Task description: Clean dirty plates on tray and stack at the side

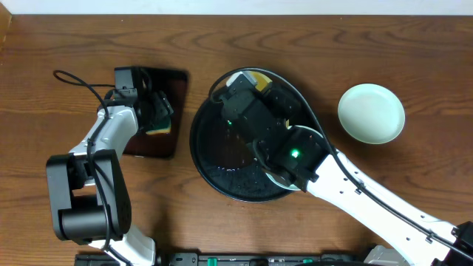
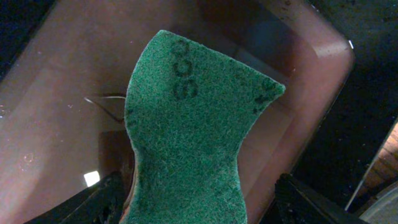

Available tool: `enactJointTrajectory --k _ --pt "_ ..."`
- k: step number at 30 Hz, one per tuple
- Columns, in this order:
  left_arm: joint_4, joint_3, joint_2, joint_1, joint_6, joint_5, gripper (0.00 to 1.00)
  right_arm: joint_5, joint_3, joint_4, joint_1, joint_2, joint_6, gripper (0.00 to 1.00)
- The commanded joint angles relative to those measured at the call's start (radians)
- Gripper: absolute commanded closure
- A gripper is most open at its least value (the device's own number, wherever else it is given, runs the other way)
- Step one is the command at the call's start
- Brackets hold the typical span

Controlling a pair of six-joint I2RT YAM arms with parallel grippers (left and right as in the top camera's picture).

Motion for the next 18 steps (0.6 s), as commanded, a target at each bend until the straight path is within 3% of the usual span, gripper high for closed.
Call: enactJointTrajectory --k 1,10,18 --pt "-0.002 0.003 -0.002 0.005 0.010 0.006 0.22 0.057 0.001 0.006 -0.002 -0.022 -0.033 0.99" --pt "-0.002 0.003 -0.002 0.005 0.010 0.006 0.22 0.054 0.001 0.014 -0.002 -0.020 -0.074 0.99" --pt "-0.002 0.003 -0.002 0.005 0.010 0.006 0.22 -0.034 0.000 -0.010 -0.060 0.006 0.039 0.99"
